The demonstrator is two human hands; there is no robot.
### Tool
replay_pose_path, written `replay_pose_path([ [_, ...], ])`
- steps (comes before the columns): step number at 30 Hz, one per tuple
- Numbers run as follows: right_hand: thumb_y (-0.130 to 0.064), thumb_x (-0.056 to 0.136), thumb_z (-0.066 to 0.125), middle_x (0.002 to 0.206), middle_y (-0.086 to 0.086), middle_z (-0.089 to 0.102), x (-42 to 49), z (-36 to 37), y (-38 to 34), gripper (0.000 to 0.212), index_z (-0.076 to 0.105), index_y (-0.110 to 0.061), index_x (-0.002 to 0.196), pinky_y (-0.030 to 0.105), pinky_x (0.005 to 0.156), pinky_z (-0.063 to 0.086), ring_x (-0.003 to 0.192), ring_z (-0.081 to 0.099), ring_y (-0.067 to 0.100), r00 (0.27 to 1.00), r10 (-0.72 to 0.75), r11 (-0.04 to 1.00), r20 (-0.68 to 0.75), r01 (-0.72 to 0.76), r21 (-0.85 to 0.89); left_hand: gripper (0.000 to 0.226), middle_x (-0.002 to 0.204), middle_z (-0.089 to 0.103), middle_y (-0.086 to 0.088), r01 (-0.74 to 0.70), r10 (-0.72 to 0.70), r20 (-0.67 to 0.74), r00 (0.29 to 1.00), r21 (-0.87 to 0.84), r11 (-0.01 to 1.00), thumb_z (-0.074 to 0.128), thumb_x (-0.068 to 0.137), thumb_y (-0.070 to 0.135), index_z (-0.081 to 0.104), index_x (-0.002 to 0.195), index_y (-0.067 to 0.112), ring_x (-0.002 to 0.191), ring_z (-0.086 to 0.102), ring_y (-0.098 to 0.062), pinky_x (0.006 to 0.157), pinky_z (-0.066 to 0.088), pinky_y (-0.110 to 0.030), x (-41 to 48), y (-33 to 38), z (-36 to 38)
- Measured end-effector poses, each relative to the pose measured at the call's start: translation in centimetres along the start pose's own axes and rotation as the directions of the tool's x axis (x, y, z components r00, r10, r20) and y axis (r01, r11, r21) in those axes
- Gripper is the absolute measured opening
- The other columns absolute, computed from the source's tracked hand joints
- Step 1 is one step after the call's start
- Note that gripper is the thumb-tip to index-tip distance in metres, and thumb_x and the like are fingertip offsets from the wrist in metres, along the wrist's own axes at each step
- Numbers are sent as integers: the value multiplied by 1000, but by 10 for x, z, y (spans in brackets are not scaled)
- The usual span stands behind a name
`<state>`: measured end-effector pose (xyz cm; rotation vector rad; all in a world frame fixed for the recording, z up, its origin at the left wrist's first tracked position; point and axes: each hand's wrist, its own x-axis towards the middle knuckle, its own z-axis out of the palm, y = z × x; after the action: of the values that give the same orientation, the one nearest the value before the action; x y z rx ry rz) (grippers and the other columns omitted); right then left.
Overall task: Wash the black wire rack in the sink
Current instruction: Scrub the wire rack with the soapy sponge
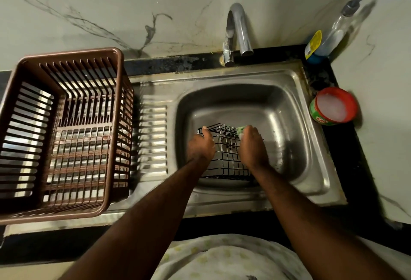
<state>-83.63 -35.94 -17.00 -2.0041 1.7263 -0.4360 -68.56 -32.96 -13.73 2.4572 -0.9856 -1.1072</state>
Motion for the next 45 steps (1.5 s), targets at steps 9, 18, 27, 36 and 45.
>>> replay_pose_path([
  [9, -6, 96, 55, 122, 23, 63, 17, -14, 23, 37, 44, 0, 131, 37, 76, 52, 107, 64, 38, 852, 504, 863, 145, -502, -53, 71, 113, 68, -21, 16, -17, -37, 999, -25, 1000, 21, 105, 56, 66, 114, 1, 103, 65, -36, 85, 50, -41, 10, 5, 9],
  [18, -20, 103, 49, 92, 5, 66, 8, -28, -65, 15, 54, -10, 113, 24, 49, 38, 69, 60, 18, 969, 215, 953, 123, -235, 189, 72, 90, 69, -9, 26, -30, -53, 998, -63, 998, 23, 103, 63, 69, 96, 8, 78, 65, -20, 69, 54, -35, 9, 13, 8],
  [27, -12, 97, 54, 111, 11, 61, -16, -9, -41, 21, 50, -7, 117, 27, 63, 50, 86, 58, 17, 994, 74, 995, 81, -68, -74, 65, 105, 68, -15, 34, -37, -50, 998, -58, 998, 24, 108, 53, 68, 109, 5, 82, 60, -22, 68, 41, -32, 0, 2, 4],
  [36, -1, 94, 50, 122, 22, 64, -6, -26, 18, 38, 45, 1, 133, 41, 85, 57, 108, 64, 35, 900, 415, 897, 133, -380, -225, 66, 106, 68, -16, 3, -4, -18, 1000, -66, 998, 25, 107, 54, 68, 106, 3, 90, 64, -29, 74, 49, -36, 3, 10, 3],
  [45, -24, 101, 48, 92, 10, 67, -21, -24, -61, 15, 54, -11, 104, 32, 58, 37, 77, 62, 29, 982, 183, 983, -47, -183, 5, 87, 101, 73, -15, 60, -65, -67, 996, -77, 995, 14, 90, 72, 72, 102, 8, 90, 70, -30, 82, 58, -39, 0, 24, 8],
])
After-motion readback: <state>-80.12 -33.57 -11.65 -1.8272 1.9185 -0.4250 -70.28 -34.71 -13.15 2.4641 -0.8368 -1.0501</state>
